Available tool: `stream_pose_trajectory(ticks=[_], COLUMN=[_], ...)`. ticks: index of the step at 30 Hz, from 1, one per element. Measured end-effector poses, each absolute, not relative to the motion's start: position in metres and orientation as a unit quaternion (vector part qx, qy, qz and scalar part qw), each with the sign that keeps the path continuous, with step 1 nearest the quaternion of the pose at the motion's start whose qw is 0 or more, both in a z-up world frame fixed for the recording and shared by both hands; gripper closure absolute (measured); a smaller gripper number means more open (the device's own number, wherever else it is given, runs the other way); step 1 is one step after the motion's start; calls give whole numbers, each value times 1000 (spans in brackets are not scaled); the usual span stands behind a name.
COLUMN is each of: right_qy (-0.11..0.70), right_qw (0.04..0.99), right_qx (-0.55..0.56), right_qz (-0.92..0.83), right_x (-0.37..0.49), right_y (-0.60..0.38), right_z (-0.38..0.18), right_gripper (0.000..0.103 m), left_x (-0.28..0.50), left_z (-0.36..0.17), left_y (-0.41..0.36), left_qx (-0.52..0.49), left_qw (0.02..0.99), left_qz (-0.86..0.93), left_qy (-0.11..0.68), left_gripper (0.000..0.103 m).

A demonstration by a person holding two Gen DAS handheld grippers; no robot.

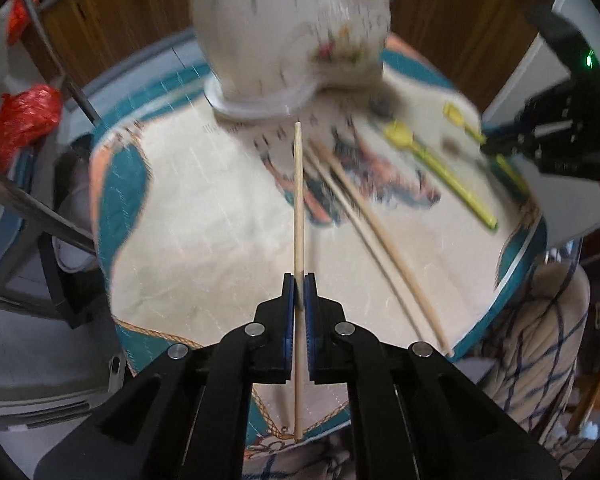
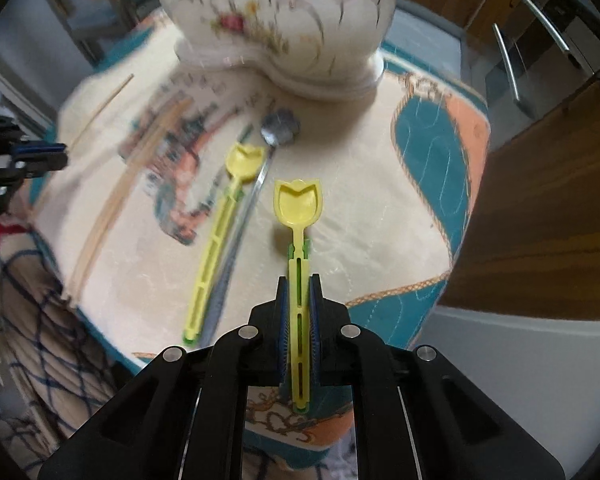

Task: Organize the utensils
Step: 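Close the right tool on a yellow spoon while the left tool closes on a chopstick, then lift the yellow spoon with the right tool while the left tool lifts the chopstick toward the holder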

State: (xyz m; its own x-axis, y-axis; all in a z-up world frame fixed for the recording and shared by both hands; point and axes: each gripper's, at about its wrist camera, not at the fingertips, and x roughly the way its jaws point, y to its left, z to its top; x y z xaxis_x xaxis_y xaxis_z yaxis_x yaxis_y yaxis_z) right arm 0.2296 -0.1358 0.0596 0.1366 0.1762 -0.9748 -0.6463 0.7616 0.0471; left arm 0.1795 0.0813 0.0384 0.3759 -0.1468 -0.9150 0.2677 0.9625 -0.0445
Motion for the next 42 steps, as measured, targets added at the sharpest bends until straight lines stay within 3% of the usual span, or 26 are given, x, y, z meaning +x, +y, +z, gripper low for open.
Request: stream_pose_trajectory(ticks=[13,21,42], right_qy=[438,358,195], right_qw=[829,859,900], right_qx=[28,80,147], right_qz=[346,358,360], right_x=[236,228,269], right_y=[-189,-191,-177], right_z=[108,116,146], right_gripper=[93,93,93], left_x=[147,155,222], left_z=[89,106,139], left_y=[87,71,85], left_qx=[-48,-76,-133], left_qw=[942,966,980], left_qz=[-118,-122,-115], left_qy=[311,214,89], left_gripper=[99,98,98])
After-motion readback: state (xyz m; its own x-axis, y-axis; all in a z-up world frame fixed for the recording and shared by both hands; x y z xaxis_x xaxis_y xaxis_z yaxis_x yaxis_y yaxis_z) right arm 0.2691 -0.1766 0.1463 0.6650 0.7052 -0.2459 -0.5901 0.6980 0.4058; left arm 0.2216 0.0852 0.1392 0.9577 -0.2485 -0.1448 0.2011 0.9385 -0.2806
